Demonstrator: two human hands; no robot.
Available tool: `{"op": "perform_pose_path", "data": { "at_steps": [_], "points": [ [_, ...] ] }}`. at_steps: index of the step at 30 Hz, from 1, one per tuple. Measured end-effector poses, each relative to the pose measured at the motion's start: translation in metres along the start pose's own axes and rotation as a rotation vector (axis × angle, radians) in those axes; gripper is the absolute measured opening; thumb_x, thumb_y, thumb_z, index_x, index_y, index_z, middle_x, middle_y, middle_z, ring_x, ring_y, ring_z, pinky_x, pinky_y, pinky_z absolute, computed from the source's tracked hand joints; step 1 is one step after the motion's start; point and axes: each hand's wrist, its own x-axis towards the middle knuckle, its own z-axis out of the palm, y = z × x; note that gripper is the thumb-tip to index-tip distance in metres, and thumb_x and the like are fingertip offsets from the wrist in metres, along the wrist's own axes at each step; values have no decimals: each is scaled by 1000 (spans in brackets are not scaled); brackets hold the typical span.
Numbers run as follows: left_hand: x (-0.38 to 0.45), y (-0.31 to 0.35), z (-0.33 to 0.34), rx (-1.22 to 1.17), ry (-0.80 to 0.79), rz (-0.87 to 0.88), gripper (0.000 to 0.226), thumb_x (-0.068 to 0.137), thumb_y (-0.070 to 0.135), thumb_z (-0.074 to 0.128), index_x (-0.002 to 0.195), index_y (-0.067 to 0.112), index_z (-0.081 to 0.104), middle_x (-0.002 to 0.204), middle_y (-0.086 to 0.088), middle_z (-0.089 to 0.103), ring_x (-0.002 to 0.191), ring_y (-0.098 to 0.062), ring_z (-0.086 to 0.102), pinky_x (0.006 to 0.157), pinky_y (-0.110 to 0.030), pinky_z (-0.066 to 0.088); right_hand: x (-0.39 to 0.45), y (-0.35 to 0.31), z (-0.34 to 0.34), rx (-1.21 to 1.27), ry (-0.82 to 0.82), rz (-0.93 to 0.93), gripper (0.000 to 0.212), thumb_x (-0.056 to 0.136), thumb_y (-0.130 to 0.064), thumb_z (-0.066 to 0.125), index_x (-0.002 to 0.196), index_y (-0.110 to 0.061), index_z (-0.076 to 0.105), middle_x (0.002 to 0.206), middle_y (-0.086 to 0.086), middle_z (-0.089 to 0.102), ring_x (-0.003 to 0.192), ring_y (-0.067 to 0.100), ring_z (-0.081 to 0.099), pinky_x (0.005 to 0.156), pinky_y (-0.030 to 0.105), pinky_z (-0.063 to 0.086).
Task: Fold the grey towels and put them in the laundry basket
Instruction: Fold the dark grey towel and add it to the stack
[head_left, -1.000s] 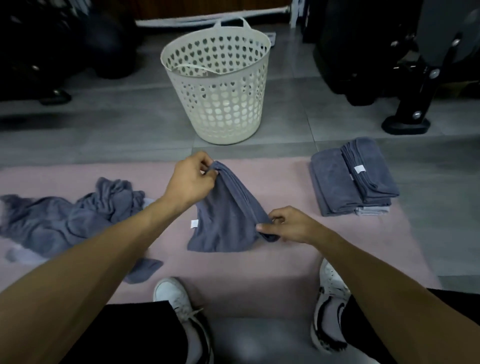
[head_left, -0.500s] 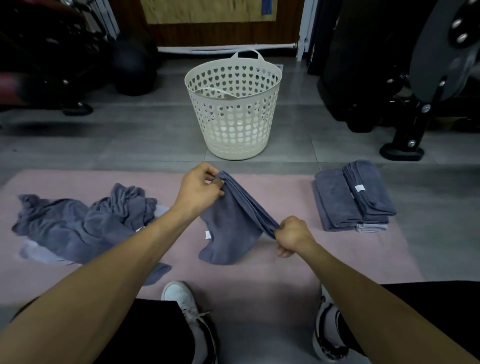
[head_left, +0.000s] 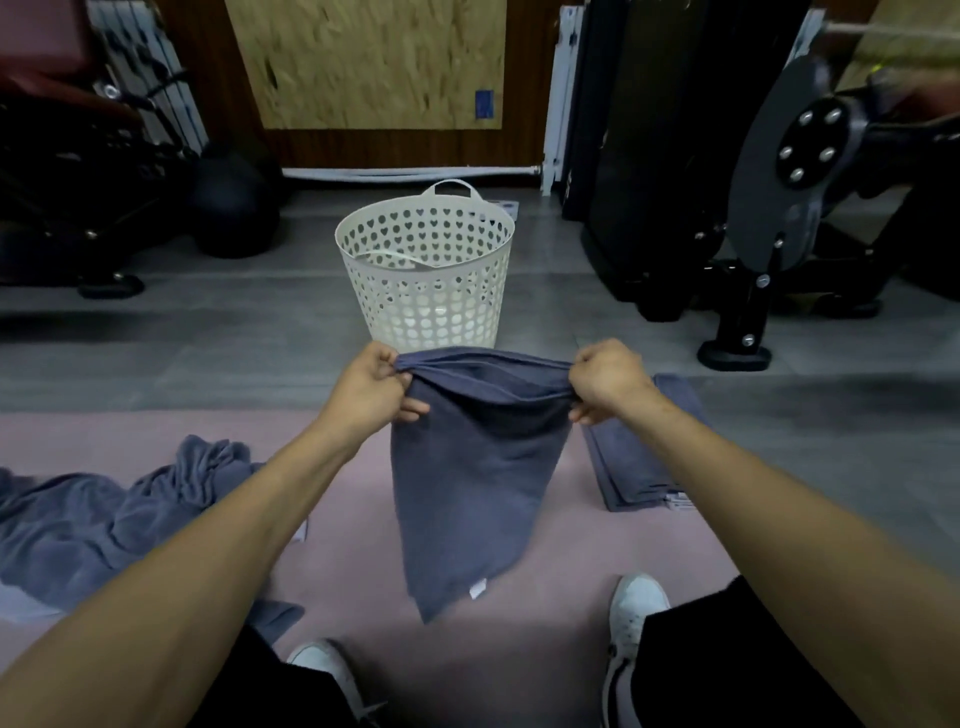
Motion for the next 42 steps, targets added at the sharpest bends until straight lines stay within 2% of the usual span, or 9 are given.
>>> {"op": "perform_pose_path", "data": {
  "at_steps": [4, 9, 14, 19, 23, 25, 28, 36, 42],
  "points": [
    [-3, -4, 17, -65, 62, -6, 26, 99, -3, 39, 84, 19, 40, 71, -6, 57, 45, -9, 63, 51, -22, 54, 1, 21, -6, 146, -15, 110, 16, 86, -4, 50, 80, 7, 59, 50, 16, 64, 45, 26, 63, 47, 32, 57],
    [-5, 6, 28, -97, 155, 147, 31, 98, -6, 38, 91, 20, 53, 80, -3, 62, 49, -7, 63, 55, -18, 55, -4, 21, -13, 286, 202, -41, 17, 86, 0, 49, 77, -11, 57, 59, 11, 62, 38, 16, 60, 37, 24, 48],
    [-7, -1, 34, -11, 135, 124, 35, 95, -9, 36, 82, 20, 50, 80, -5, 60, 49, -12, 61, 48, -19, 51, -20, 27, -16, -37, -4, 92, 22, 85, 5, 40, 75, 5, 60, 56, 18, 64, 35, 21, 58, 35, 24, 45],
    [-6, 7, 28, -4, 183, 69, 26, 94, -3, 40, 86, 17, 53, 73, -7, 63, 46, -14, 62, 48, -25, 53, -16, 28, -22, 332, 15, -8, 25, 94, -3, 33, 81, -14, 51, 60, 16, 63, 38, 16, 62, 35, 24, 49],
    [-12, 17, 18, 114, 54, -132, 16, 90, 1, 47, 88, 13, 57, 67, -8, 60, 42, -16, 61, 45, -25, 53, -19, 33, -33, 449, -115, 29, 16, 83, 5, 45, 83, -8, 56, 71, 14, 64, 67, 26, 72, 58, 33, 59],
    [-19, 16, 14, 234, -78, -241, 14, 91, 2, 49, 85, 14, 55, 68, -8, 59, 44, -16, 62, 47, -26, 54, -22, 42, -36, 284, -205, 12, 17, 82, 8, 54, 84, -9, 57, 76, 13, 62, 73, 23, 66, 58, 29, 57],
    [-28, 14, 10, 408, -234, -328, 13, 90, 2, 50, 88, 13, 57, 71, -9, 61, 45, -14, 63, 46, -24, 53, -31, 51, -33, -46, -281, -28, 13, 88, -10, 66, 78, -11, 59, 66, 6, 67, 59, 14, 61, 51, 21, 50],
    [-34, 34, -7, 76, -127, -298, 7, 71, 12, 52, 67, 16, 49, 57, 0, 32, 35, -11, 19, 37, -15, 18, -47, 29, -49, 145, -164, -223, 40, 94, -31, 62, 61, -11, 51, 43, -1, 54, 36, 10, 53, 40, 19, 41],
    [6, 2, 2, 285, -23, -287, 9, 79, 4, 53, 80, 13, 55, 67, -5, 51, 43, -15, 50, 42, -18, 32, -9, 42, -21, 173, -225, -56, 26, 97, -30, 57, 81, -10, 56, 62, 5, 69, 50, 14, 67, 41, 21, 49]
  ]
}}
